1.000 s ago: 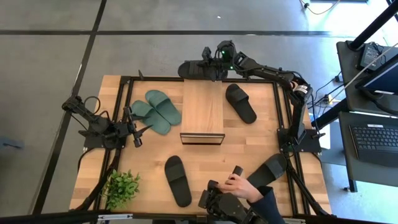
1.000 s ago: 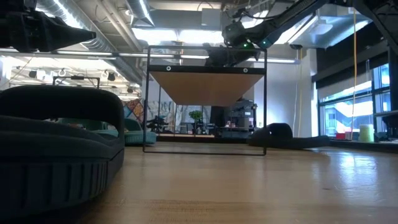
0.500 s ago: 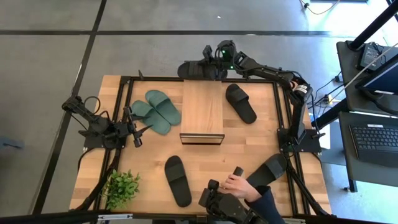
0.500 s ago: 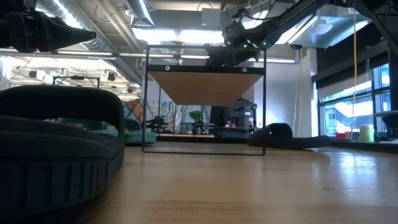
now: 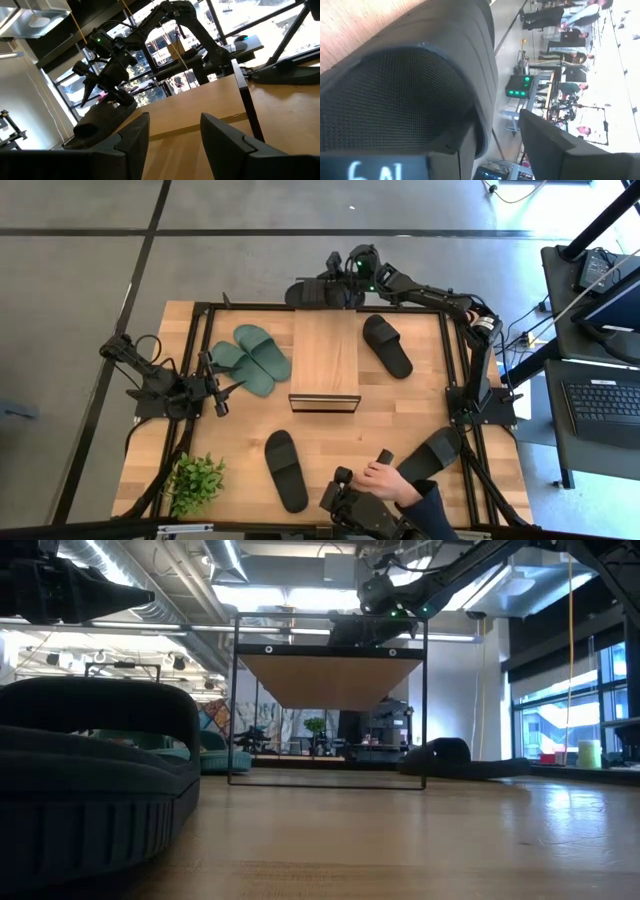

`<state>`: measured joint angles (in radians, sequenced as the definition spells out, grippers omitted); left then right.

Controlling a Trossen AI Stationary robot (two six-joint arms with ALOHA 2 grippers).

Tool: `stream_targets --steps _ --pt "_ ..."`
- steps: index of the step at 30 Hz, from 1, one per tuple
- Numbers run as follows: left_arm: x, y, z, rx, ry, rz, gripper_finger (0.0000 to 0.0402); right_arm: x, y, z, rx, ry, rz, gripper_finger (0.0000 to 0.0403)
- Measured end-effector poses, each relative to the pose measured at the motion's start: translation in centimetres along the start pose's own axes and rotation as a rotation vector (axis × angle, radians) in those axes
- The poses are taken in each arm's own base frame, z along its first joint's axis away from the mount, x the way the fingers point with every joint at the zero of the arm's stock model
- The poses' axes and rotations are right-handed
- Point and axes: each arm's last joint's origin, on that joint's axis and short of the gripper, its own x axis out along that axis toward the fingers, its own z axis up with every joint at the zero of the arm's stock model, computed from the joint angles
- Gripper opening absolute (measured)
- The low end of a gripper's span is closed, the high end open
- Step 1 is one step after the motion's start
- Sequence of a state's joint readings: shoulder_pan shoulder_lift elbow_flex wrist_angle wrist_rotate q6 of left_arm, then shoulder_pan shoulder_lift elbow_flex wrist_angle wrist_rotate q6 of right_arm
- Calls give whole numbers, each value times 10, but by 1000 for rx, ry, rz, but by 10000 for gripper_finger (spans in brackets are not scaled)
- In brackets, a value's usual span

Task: Pick and place slides into the shelf
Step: Put the black slide on the shelf

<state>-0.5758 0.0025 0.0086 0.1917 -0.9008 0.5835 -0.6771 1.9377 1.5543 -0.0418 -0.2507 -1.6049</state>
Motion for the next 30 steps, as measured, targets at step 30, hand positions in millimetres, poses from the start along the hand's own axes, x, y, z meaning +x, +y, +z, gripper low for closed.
stream_targets --steps 30 --pt "0 0 0 3 0 0 168 -8 -14 5 194 70 97 152"
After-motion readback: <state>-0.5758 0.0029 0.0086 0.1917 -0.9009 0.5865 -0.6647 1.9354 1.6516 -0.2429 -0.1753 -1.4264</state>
